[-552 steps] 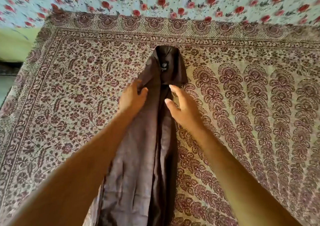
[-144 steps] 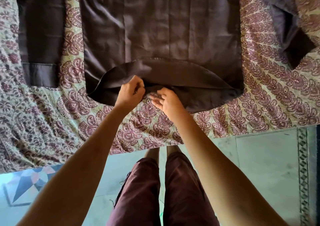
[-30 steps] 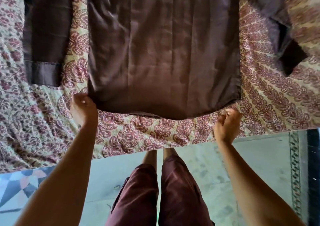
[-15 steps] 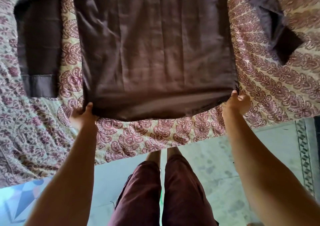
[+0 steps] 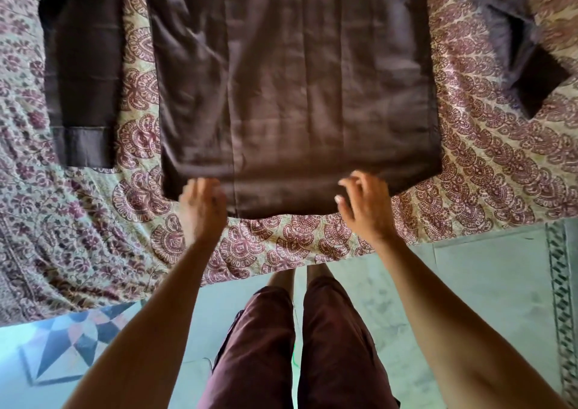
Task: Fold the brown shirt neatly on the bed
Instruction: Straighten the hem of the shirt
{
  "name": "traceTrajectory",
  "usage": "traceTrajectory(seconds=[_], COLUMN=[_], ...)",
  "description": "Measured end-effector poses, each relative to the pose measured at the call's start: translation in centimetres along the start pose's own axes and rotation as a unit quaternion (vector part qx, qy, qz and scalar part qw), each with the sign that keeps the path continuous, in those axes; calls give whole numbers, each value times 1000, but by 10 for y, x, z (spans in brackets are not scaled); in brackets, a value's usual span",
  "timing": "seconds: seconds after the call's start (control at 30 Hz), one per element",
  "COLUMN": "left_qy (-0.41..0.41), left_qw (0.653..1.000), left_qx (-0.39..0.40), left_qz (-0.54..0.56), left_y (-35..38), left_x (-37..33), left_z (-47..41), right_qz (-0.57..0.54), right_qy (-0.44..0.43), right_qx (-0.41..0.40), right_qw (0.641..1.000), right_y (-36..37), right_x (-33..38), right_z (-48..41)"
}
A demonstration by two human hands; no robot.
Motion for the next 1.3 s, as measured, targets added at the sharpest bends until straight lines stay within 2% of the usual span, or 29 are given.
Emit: traceTrajectory(seconds=[0.07, 0.1, 0.17, 0.3, 0.43, 0.57, 0.67, 0.73, 0.87, 0.93, 1.03, 1.13, 1.2, 1.3], left_qy=[201, 263, 298, 256, 261, 266, 206, 161, 168, 97, -34, -86, -51, 75], left_qw=[972, 950, 933, 954, 947, 940, 969, 983, 967, 972, 979, 985, 991, 987], left_qx=[121, 162, 190, 156, 180, 205, 133, 86, 157, 173, 155, 122, 101, 112], left_qz=[-18, -38, -71, -23, -48, -55, -18, -32, -112, -127, -125, -88, -65, -87], left_y=[24, 31, 39, 34, 36, 36, 21, 18, 33, 29, 5, -8, -6, 15], left_x=[-28, -37, -42, -44, -47, -49, -53, -50, -19, 24, 82, 75, 45, -6], left_z=[19, 28, 37, 30, 32, 31, 20, 8, -13, -20, -20, -31, -47, -65], right_qz=[33, 43, 47, 30, 49, 26, 6, 23, 37, 42, 60, 59, 72, 76], right_qy=[-91, -101, -95, -96, -158, -156, -139, -132, -90, -80, -82, -92, -88, -52], right_qx=[88, 109, 109, 88, 128, 156, 128, 105, 109, 118, 137, 114, 84, 66], right_qw=[991, 988, 988, 991, 978, 975, 982, 985, 989, 989, 985, 987, 990, 994], right_y=[17, 21, 21, 15, 18, 16, 11, 13, 23, 26, 27, 21, 19, 26], right_x=[16, 19, 20, 19, 23, 24, 35, 44, 53, 50, 49, 58, 67, 74], right_z=[11, 16, 21, 13, 18, 14, -8, -24, -45, -44, -43, -55, -72, -104])
Point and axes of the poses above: each hand's wrist, its own z-axis away from the middle knuckle, its own y-axis out of the palm, x = y × z, the point moved 5 cm from there along -z, towards the middle knuckle, and after that the axes turned 4 degrees about x, right-handed, at the moved point
